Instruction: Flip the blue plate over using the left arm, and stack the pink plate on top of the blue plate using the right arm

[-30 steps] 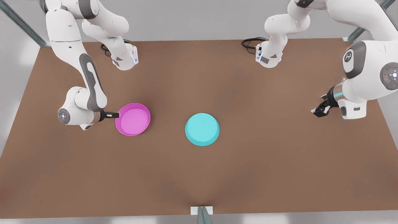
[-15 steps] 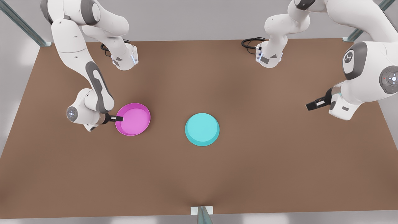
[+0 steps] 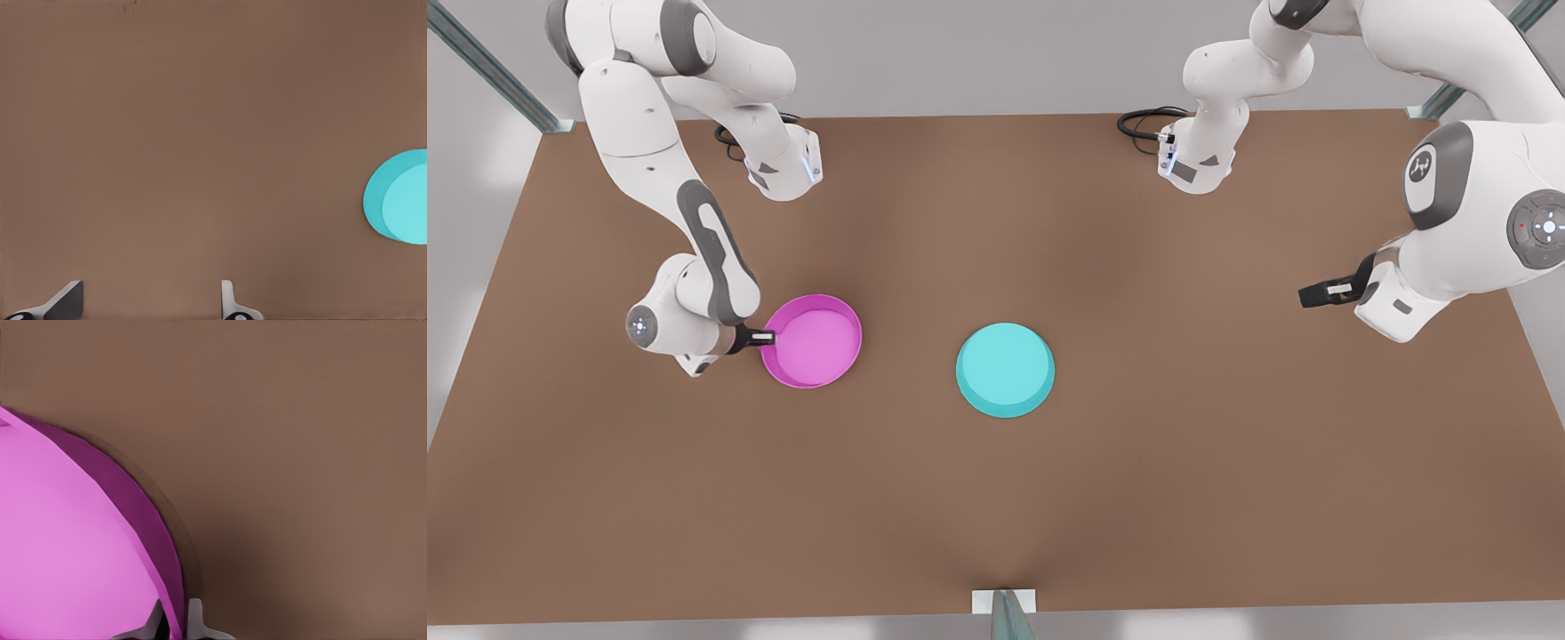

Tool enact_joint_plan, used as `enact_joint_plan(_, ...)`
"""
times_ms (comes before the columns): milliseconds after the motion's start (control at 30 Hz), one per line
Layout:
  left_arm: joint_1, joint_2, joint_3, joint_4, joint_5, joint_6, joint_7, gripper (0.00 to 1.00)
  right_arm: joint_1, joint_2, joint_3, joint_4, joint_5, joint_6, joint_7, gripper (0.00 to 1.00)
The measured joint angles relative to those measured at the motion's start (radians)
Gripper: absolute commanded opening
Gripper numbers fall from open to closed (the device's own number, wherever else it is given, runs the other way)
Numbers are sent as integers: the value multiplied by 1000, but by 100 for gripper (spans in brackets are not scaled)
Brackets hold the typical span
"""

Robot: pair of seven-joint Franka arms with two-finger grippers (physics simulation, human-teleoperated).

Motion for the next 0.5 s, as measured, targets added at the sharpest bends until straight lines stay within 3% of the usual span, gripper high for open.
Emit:
enact_joint_plan(167, 0, -9, 0, 0, 0, 2, 36, 100, -1, -10, 21, 82, 23, -52, -10, 21)
enact_joint_plan(367, 0, -12, 0, -3, -2, -5, 70, 100, 0, -7, 140, 308, 166, -218, -14, 21)
enact_joint_plan(500, 0, -12, 0, -4, -7, -6, 87, 100, 165, 33, 178, 411, 271, -269, 18, 21)
